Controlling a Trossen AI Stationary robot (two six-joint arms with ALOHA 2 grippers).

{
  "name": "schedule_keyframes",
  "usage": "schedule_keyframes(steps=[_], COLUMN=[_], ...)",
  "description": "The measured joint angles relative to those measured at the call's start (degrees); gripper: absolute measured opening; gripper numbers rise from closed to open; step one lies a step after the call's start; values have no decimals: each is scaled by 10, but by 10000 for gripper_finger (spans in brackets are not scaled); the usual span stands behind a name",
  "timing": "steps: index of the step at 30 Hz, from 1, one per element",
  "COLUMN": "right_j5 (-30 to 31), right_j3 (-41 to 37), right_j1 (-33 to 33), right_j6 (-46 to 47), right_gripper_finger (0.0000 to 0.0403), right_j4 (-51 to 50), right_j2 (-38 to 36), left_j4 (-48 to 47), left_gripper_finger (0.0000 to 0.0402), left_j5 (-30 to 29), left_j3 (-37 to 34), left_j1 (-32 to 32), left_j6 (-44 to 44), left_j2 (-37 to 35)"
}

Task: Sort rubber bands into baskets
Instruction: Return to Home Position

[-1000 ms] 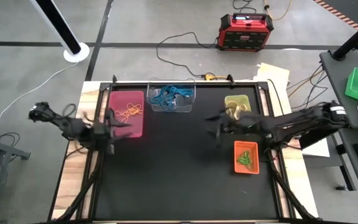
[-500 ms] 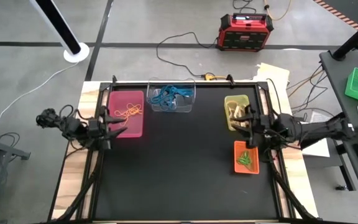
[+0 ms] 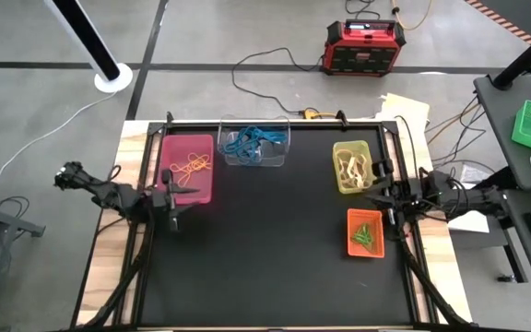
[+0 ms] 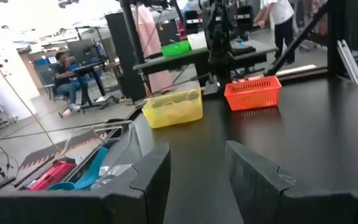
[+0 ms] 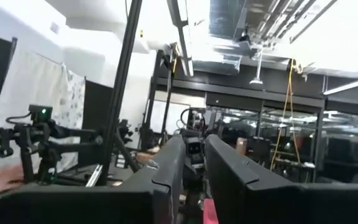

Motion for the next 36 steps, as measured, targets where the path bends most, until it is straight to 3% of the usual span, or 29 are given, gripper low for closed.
schedule_keyframes(steps=[36], right_j5=[0], right_j3=[0], right_j1=[0], right_j6=[-3], right_gripper_finger=[61], right_j4=[-13], right_j2=[17], left_j4=[-6], left_gripper_finger=[139], left_j5=[9], left_j3=[1], left_j1=[0], left_j6=[0], left_j2=[51])
